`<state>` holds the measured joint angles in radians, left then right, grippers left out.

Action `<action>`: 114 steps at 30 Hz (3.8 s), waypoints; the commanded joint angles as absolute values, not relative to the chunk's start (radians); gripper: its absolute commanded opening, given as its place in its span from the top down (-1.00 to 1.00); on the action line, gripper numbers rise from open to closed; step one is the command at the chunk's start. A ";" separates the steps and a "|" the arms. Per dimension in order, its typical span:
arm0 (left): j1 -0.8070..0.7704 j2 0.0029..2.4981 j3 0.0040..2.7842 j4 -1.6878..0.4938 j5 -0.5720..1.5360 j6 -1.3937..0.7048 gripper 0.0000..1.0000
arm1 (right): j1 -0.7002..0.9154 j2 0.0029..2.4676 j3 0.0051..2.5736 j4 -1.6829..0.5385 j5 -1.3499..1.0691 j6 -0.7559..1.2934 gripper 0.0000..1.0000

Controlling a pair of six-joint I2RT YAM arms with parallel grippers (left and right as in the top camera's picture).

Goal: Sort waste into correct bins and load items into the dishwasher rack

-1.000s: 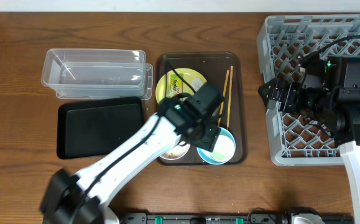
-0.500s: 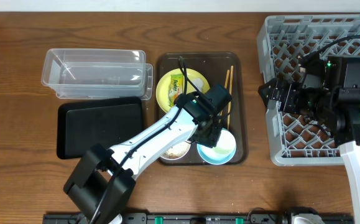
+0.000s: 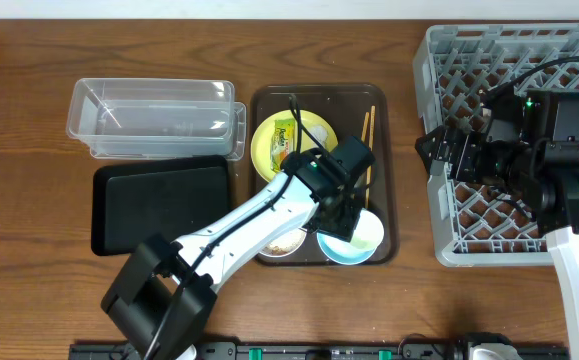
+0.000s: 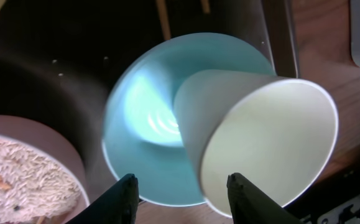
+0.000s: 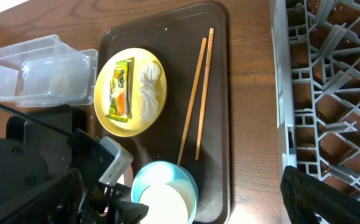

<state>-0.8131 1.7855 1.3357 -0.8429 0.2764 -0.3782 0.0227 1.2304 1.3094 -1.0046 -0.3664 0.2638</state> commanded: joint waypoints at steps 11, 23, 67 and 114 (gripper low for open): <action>-0.854 1.795 1.331 -0.828 0.229 -0.379 0.55 | 0.014 1.230 1.328 -1.007 -0.364 0.277 -0.98; -0.854 1.795 1.312 -0.826 0.171 -0.379 0.81 | 0.014 1.230 1.328 -1.010 -0.364 0.277 -0.99; -0.256 1.317 1.317 -0.738 1.033 -0.289 0.87 | 0.077 1.231 1.328 -0.881 -0.920 -0.080 -0.81; -0.120 1.325 1.316 -0.667 1.454 -0.289 -0.18 | -0.067 1.210 1.328 -0.820 -0.850 0.128 0.01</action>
<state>-0.1204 1.3239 1.3041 -0.6712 1.4654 -0.3054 0.0418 1.2381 1.3132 -0.7433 -1.0492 0.0505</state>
